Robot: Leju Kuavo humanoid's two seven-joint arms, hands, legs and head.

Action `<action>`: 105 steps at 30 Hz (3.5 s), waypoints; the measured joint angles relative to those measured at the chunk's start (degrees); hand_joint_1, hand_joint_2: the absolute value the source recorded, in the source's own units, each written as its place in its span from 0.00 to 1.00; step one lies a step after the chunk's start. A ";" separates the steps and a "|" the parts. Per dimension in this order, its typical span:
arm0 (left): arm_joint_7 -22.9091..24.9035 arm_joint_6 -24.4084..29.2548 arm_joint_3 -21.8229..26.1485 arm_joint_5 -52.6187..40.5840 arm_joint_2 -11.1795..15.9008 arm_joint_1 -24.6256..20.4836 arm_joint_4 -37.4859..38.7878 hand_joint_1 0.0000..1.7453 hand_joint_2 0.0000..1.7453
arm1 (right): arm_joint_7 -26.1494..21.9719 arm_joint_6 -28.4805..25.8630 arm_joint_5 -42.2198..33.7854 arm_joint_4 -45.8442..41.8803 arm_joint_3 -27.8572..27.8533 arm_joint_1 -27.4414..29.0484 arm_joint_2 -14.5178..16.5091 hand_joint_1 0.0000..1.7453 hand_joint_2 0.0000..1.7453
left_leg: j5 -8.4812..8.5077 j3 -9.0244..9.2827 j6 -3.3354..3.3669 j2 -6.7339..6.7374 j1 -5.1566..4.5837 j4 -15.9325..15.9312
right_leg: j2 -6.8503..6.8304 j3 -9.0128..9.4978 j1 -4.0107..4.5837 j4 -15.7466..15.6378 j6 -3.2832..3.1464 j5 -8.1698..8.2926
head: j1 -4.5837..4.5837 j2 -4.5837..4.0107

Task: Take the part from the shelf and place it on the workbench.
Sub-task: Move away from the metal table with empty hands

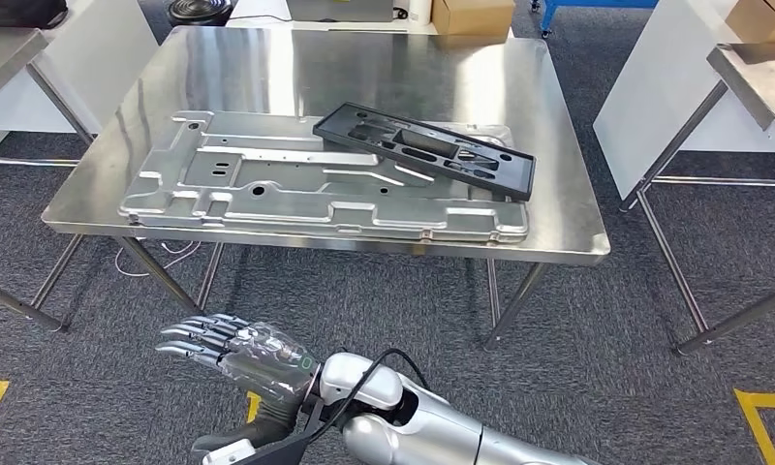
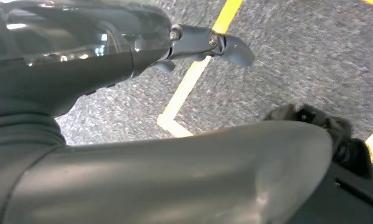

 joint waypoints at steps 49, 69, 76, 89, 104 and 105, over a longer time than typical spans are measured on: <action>-0.05 -0.04 -0.38 -0.67 -0.32 0.74 -0.01 0.00 0.00 | 0.85 0.40 1.38 1.57 -0.48 1.13 -1.06 0.00 0.00 | -4.77 6.56 0.37 0.05 -0.45 -1.51 | -0.31 -6.48 0.33 0.76 -0.51 5.57 | -3.45 0.00; 0.03 -0.07 -0.39 -0.74 -0.42 0.81 0.00 0.00 0.00 | 0.43 2.64 -1.21 1.96 -0.85 1.37 -1.01 0.00 0.00 | -8.38 -4.29 -1.47 0.10 0.10 11.64 | 0.20 -2.28 -0.26 -0.57 -1.99 2.17 | -2.16 0.00; 0.03 -0.04 -0.39 -0.74 -0.41 0.82 0.00 0.00 0.00 | 0.33 2.85 -1.40 2.06 -1.11 1.72 -0.89 0.00 0.00 | -5.53 6.93 -0.92 -3.46 0.05 -0.06 | 2.54 -5.68 -0.17 0.01 -1.27 4.87 | -3.23 0.00; 0.06 -0.07 -0.37 -0.72 -0.46 1.10 0.00 0.00 0.00 | 0.09 2.89 -1.42 2.07 -1.41 1.97 -0.93 0.00 0.00 | -2.70 2.54 1.35 3.20 -0.16 -0.65 | 0.18 -8.11 -0.43 12.16 0.91 -1.11 | -0.60 0.00; 0.16 -0.07 -0.37 -0.65 -0.45 1.05 0.00 0.00 0.00 | 0.09 2.96 -1.42 2.11 -1.37 2.09 -0.80 0.00 0.00 | -9.51 0.12 -1.49 -0.10 0.19 11.96 | 0.37 -4.91 -0.28 -0.25 -2.05 4.29 | -2.23 0.00; 0.18 -0.07 -0.37 -0.65 -0.43 1.01 0.00 0.00 0.00 | 0.09 2.96 -1.42 2.11 -1.37 2.10 -0.80 0.00 0.00 | -8.02 2.79 -1.51 -0.40 0.35 7.61 | 0.68 -5.31 -0.38 0.01 -1.87 4.49 | -2.44 0.00</action>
